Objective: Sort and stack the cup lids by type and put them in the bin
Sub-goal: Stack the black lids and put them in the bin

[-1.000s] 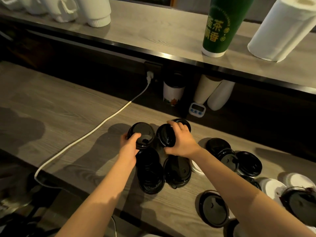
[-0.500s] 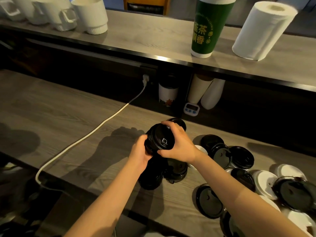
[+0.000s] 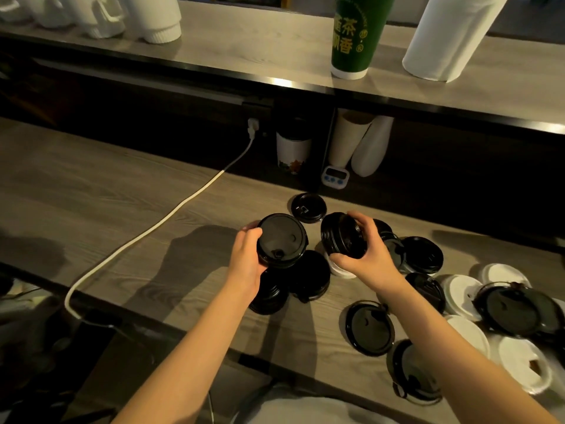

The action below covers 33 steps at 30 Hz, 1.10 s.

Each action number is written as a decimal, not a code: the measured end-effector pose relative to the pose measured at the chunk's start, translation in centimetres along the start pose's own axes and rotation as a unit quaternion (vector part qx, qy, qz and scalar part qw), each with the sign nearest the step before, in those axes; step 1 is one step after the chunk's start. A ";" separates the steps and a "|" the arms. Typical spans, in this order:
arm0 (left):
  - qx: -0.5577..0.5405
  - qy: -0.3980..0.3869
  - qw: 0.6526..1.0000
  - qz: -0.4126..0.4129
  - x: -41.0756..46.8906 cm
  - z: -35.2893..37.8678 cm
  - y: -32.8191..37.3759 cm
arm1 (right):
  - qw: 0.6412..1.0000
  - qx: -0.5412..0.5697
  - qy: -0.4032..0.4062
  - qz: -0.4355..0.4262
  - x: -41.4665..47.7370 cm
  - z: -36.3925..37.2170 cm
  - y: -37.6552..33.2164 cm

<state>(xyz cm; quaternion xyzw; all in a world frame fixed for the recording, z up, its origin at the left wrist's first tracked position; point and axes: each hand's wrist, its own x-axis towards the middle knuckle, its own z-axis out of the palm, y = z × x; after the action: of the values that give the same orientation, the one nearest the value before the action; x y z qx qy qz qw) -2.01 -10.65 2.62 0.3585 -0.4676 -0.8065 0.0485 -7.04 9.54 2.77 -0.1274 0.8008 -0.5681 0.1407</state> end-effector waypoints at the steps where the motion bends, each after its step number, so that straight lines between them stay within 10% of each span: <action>1: 0.004 -0.003 1.000 0.000 -0.3 0.0 -0.3 | 1.000 0.001 0.002 -0.002 -0.7 -0.2 0.2; 33: 0.073 -0.093 0.990 -0.072 -6.7 -0.5 -6.9 | 0.938 -0.285 -0.125 -0.151 -6.6 2.5 1.7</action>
<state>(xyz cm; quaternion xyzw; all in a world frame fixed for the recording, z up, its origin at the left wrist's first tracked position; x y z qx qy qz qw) 5.00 -4.38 0.55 0.3168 -0.5005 -0.8018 -0.0794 -0.05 10.25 0.92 -0.3514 0.8765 -0.3102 0.1097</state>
